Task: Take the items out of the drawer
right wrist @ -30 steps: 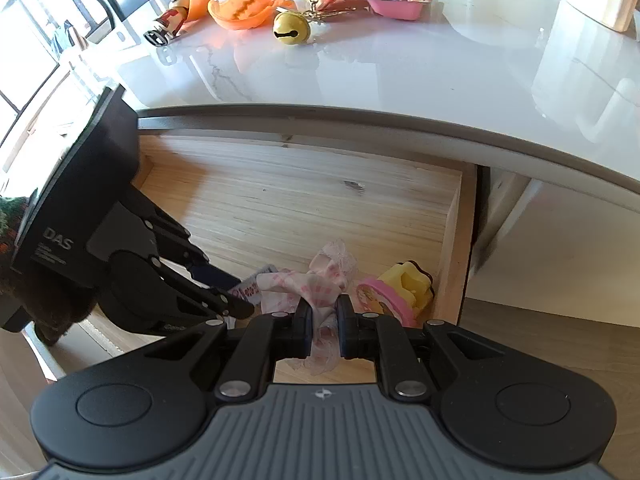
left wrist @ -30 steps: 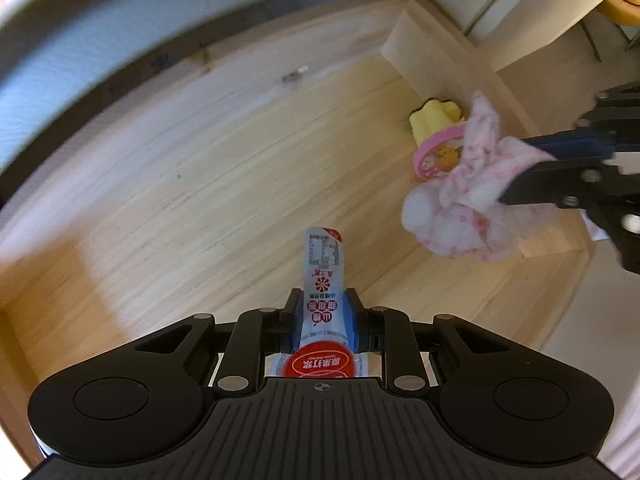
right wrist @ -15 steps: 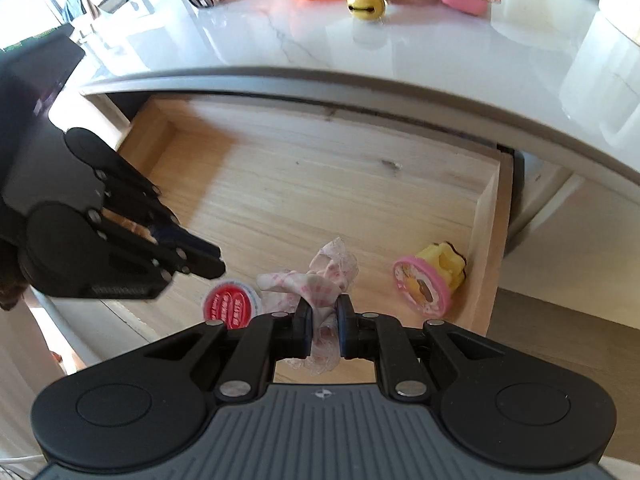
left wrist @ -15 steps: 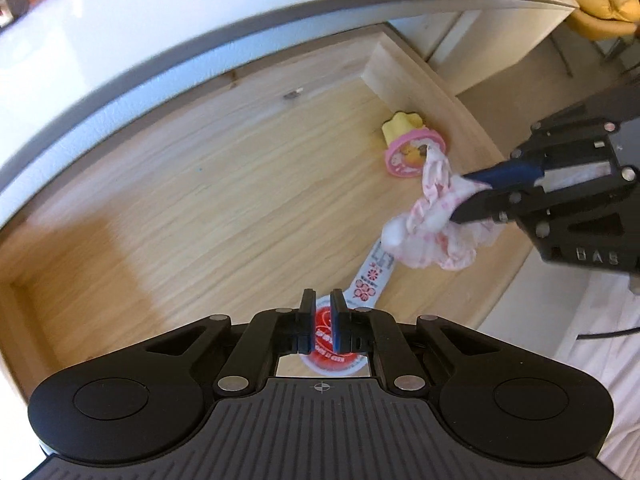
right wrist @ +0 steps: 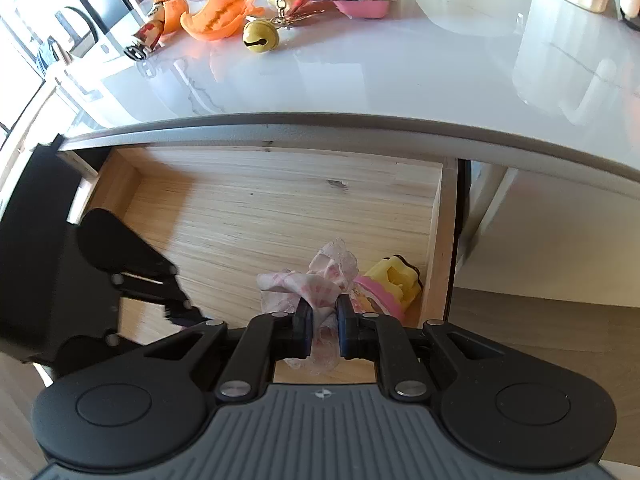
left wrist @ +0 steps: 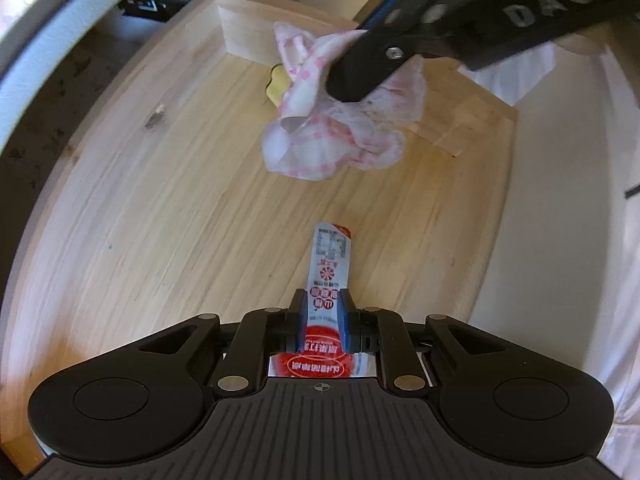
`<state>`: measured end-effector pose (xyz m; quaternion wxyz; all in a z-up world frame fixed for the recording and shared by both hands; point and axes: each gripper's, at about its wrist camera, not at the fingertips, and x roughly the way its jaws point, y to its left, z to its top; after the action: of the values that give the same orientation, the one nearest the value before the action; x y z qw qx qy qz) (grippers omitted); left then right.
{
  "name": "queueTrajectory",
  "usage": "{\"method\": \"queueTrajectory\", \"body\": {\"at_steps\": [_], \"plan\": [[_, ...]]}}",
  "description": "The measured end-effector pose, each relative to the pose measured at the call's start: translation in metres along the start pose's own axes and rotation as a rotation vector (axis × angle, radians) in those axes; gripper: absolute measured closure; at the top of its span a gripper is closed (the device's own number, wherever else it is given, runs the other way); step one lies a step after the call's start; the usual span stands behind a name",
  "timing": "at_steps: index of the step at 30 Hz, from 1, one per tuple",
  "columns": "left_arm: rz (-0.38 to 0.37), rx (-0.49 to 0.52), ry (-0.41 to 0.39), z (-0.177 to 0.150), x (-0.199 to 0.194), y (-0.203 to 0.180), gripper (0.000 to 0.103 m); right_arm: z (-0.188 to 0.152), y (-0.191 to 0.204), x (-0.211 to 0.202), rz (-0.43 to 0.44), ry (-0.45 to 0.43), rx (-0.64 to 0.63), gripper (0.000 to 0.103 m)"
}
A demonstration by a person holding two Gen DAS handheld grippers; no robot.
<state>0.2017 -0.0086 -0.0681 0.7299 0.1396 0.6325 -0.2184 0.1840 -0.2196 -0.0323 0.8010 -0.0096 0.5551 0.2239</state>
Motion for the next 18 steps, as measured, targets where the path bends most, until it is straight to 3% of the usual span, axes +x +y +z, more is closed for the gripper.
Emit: {"method": "queueTrajectory", "body": {"at_steps": [8,12,16,18], "plan": [[-0.028,-0.040,0.023,0.012,0.010,0.008,0.083,-0.002,-0.001,-0.004,0.035,0.004,0.007,0.091],[-0.082,-0.015,0.074,0.016,0.018,0.004,0.074,-0.002,0.001,-0.006,0.039,0.006,0.007,0.091],[-0.053,-0.023,0.059,0.015,0.013,0.008,0.078,0.000,0.003,0.002,0.033,0.007,0.012,0.090],[-0.014,-0.022,0.052,0.011,0.007,0.014,0.086,0.001,0.001,0.003,0.030,0.007,0.018,0.090]]}}
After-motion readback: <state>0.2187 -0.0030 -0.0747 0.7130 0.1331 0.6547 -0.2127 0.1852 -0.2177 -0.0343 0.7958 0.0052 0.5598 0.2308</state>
